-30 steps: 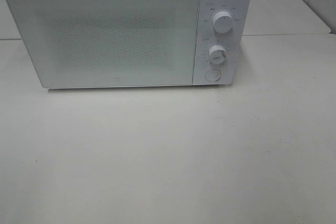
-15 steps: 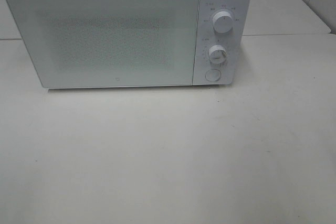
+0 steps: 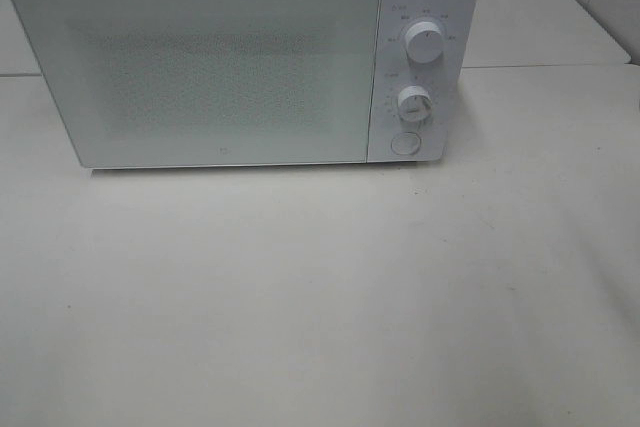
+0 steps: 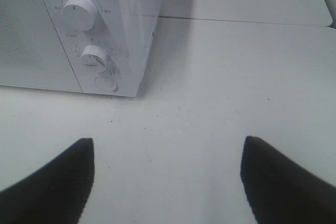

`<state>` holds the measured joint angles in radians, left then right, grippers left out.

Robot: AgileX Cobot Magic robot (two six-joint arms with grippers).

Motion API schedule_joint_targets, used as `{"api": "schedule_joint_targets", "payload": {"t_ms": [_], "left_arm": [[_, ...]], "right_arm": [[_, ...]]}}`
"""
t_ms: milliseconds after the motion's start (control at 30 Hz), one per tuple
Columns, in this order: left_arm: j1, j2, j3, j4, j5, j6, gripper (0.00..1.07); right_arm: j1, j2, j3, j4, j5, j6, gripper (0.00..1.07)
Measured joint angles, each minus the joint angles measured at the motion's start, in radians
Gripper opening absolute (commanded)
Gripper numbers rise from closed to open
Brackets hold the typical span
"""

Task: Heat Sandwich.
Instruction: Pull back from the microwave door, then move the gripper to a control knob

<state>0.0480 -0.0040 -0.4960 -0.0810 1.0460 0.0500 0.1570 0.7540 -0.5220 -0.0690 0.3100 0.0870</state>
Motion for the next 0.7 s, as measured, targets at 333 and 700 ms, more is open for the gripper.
{"api": "schedule_joint_targets", "payload": {"t_ms": [333,700], "left_arm": [[0.0,0.0,0.0,0.0,0.0,0.0,0.98],[0.0,0.0,0.0,0.0,0.0,0.0,0.98]], "right_arm": [[0.0,0.168,0.0,0.001,-0.225,0.015,0.75],[0.0,0.341,0.005,0.001,-0.508,0.038,0.75]]}}
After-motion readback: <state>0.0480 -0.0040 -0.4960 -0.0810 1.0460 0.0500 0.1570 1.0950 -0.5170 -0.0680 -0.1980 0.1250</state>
